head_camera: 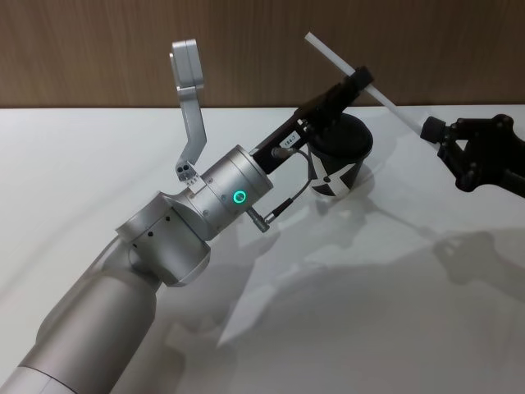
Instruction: Pick up the straw with one hand, pass it to the other hand, and insert it into the cup.
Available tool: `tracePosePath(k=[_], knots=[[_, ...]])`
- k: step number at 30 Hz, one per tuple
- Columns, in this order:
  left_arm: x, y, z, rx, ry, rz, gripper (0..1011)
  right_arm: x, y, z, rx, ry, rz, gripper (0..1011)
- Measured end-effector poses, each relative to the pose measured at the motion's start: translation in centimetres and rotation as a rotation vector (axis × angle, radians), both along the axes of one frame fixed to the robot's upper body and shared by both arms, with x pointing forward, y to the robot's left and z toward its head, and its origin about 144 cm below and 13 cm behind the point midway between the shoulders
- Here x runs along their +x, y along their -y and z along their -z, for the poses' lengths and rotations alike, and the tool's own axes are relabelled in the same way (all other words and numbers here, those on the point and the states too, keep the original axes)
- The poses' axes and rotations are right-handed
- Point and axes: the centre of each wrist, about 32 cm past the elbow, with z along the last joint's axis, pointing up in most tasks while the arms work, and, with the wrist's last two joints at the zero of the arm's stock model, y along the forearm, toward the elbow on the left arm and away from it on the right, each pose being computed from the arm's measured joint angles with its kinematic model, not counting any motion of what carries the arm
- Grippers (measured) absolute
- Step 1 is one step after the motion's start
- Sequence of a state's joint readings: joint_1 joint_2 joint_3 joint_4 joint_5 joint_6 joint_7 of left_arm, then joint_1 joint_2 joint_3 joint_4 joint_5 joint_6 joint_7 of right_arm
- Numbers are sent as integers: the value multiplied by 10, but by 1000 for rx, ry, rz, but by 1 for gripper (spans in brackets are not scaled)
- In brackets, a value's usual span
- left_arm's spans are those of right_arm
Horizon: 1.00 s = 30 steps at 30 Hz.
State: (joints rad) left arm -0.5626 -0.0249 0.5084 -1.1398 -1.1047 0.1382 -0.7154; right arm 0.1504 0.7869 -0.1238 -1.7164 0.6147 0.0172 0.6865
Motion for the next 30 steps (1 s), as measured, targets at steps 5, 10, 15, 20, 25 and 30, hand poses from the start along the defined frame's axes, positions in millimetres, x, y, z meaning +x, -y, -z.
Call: tracePosePath(k=[5,10,15,20,25,30], knots=[[0,0,0,0,0,0,45,0,0,0,0,0,0,0],[0,0,0,-1,-1,1,14,0,0,0,0,0,0,0],[0,0,0,-1,-1,0,8,0,0,0,0,0,0,107],[0,0,0,-1,-1,0,10,0,0,0,0,0,0,255],[0,0,0,-1,-1,0,8,0,0,0,0,0,0,410],[-1,-2,-1,6,9,-4,10,0,0,0,0,0,0,570]])
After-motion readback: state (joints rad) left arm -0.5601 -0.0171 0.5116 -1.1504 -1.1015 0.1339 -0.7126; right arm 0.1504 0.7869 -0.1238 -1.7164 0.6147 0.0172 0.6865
